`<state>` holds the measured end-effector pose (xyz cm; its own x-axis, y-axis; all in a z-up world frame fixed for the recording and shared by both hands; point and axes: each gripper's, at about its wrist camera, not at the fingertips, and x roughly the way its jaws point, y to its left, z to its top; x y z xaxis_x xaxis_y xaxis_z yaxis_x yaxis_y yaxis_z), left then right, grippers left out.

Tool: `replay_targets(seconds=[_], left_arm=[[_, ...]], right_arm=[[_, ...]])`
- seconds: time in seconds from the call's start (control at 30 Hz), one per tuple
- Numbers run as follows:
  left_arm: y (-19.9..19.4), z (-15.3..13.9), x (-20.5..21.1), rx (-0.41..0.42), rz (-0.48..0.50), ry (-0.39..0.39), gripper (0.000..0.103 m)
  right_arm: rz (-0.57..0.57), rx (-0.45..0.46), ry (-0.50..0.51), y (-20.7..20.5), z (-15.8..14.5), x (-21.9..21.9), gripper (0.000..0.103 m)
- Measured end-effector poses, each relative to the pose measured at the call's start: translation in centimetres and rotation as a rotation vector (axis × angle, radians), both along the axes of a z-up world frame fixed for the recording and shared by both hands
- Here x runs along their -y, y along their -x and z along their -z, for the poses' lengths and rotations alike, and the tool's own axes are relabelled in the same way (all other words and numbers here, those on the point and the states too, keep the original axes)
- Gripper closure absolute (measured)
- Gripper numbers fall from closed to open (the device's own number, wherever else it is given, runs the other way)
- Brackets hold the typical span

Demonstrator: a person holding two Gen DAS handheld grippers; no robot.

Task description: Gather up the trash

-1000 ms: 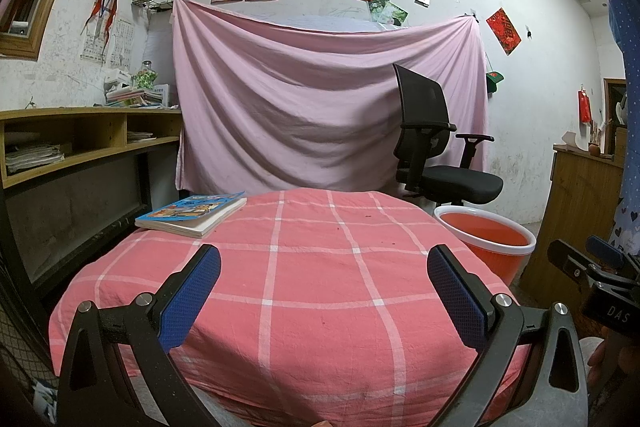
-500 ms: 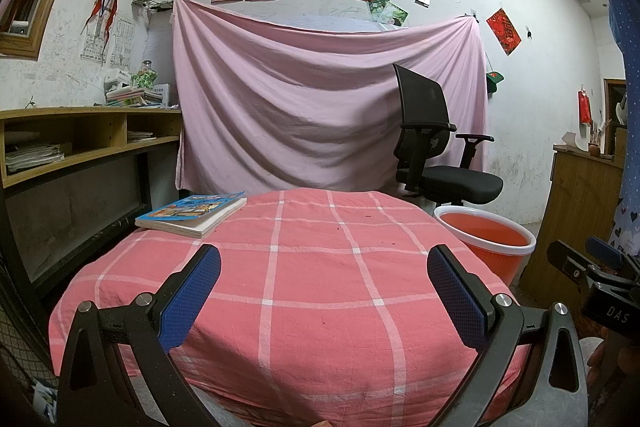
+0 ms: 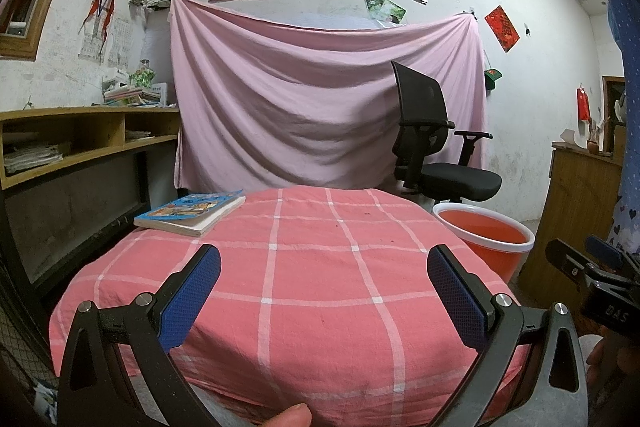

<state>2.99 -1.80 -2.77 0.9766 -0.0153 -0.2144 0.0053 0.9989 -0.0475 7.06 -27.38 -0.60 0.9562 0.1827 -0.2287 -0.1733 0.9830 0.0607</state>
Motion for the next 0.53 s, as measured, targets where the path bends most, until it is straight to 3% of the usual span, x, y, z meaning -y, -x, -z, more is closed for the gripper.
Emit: replay_targets(seconds=[0.53], left_arm=[[-0.28, 0.58, -0.14, -0.018, -0.008, -0.016, 0.002]], right_arm=[[-0.001, -0.011, 0.001, 0.05, 0.70, 0.14, 0.000]])
